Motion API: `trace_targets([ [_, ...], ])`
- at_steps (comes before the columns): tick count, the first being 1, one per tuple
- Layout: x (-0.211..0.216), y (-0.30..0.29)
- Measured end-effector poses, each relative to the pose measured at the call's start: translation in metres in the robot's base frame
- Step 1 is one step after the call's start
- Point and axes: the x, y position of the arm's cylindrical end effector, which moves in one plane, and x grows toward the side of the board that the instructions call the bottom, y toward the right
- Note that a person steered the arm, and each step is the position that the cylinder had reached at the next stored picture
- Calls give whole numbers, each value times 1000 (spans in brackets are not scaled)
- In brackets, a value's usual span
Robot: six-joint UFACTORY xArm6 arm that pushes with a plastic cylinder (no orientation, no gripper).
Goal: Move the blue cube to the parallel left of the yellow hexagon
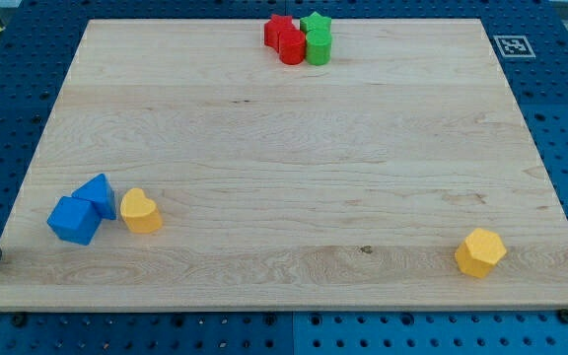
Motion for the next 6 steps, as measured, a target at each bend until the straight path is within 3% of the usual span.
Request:
trace_targets([
  [2,-61,23],
  [6,-36,63],
])
